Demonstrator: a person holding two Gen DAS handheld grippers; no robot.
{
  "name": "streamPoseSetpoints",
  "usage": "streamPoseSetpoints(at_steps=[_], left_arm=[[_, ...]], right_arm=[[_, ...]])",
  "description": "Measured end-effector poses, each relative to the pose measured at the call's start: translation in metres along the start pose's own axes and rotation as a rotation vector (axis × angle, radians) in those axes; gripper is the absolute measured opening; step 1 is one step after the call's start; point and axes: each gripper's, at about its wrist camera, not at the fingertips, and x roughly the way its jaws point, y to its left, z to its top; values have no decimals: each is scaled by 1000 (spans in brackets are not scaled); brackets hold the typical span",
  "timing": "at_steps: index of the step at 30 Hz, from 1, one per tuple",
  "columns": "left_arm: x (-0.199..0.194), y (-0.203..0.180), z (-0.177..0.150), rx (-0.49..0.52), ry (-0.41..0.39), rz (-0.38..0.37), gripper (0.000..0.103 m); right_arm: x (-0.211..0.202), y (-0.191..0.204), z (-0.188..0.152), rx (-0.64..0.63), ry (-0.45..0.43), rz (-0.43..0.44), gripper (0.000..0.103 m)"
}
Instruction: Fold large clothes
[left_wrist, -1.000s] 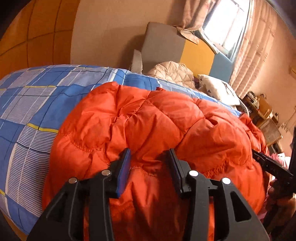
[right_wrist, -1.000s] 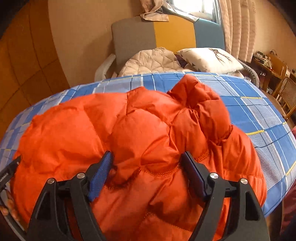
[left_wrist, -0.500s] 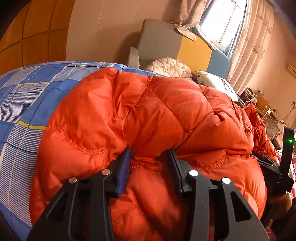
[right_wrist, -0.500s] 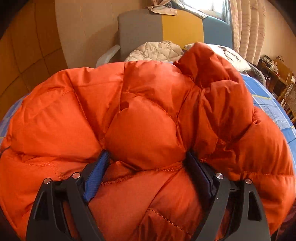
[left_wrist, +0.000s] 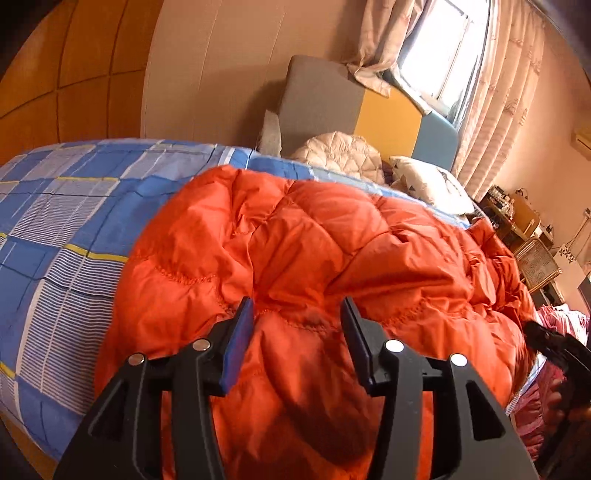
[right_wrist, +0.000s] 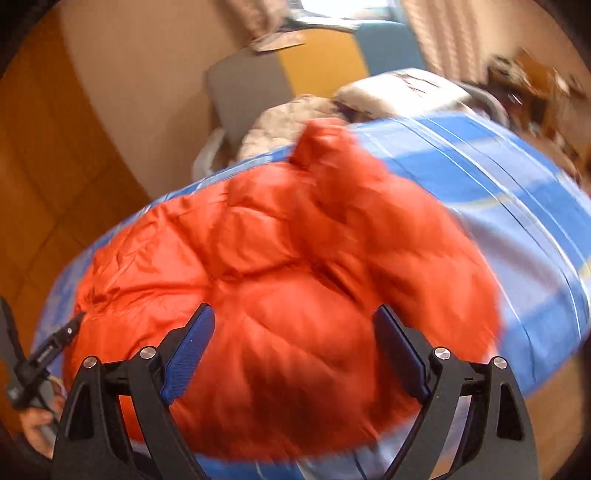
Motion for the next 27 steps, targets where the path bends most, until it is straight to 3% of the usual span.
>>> streamPoseSetpoints(at_steps=[3, 6, 12, 16, 22, 24, 26, 27], left_arm=[[-6, 4, -5, -17, -8, -9, 50], [-12, 9, -11, -36, -29, -22, 50], [1, 10, -9, -13, 15, -34, 51], [13, 15, -17, -19, 32, -45, 52], [22, 15, -24, -17, 31, -45, 52], [22, 11, -26, -6, 22, -26, 52], [22, 12, -26, -18, 19, -24, 51], [19, 12, -24, -32, 20, -28, 51]], right_arm=[[-18, -28, -15, 139, 8, 53, 88], [-26, -47, -34, 246, 24, 53, 88], [-7, -81, -47, 437, 71, 120, 87], [10, -92, -41, 534, 59, 177, 67], [32, -93, -34, 609, 50, 240, 65], [34, -92, -33, 601, 46, 237, 61], [32, -93, -33, 596, 58, 240, 38], [29, -93, -31, 576, 55, 239, 35]])
